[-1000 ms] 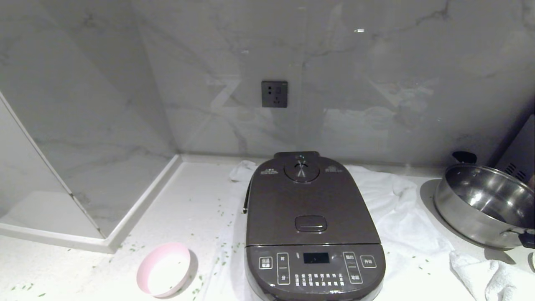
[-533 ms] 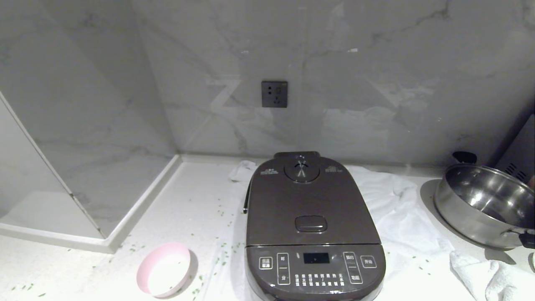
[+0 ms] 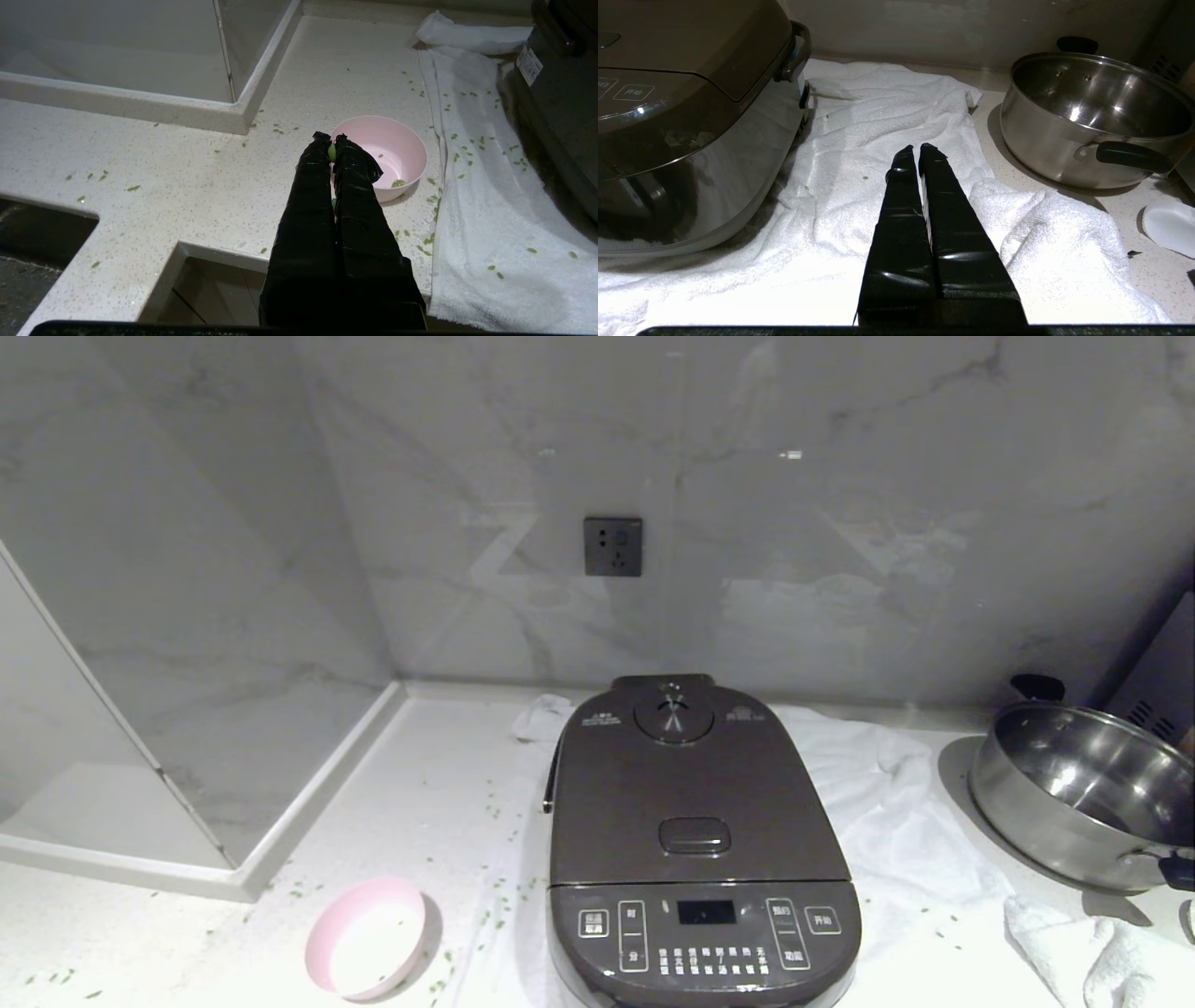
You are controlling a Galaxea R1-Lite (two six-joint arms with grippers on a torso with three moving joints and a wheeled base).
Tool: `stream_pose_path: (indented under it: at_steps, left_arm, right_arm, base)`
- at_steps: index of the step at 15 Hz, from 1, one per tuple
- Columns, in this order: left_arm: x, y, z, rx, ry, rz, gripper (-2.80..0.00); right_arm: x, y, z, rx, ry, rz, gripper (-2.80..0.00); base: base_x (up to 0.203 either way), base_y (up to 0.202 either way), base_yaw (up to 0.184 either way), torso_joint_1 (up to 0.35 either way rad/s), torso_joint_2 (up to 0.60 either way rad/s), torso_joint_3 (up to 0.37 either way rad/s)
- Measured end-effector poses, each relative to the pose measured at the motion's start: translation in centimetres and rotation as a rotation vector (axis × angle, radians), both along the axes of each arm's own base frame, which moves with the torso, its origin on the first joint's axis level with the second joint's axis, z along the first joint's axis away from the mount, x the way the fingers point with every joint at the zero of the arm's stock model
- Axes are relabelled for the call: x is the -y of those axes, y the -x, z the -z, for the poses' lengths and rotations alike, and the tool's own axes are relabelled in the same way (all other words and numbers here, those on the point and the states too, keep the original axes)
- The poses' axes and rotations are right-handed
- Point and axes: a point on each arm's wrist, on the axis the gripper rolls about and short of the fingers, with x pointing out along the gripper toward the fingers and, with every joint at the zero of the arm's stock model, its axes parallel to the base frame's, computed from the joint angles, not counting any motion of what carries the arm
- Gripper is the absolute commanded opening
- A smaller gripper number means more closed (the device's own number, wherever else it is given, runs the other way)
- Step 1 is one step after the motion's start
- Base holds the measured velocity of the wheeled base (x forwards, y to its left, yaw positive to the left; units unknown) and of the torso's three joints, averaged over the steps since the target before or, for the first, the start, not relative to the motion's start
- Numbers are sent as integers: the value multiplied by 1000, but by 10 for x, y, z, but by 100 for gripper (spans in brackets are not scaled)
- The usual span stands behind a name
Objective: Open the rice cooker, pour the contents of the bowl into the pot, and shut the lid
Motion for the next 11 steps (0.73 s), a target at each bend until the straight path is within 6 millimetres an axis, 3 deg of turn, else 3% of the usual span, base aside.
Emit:
stream_pose_path:
  at_steps: [11]
  left_arm:
    - [0, 0, 0, 0, 0, 0, -280]
  right_arm:
    - [1, 0, 0, 1, -45, 27, -280]
  base:
    - [0, 0, 0, 0, 0, 0]
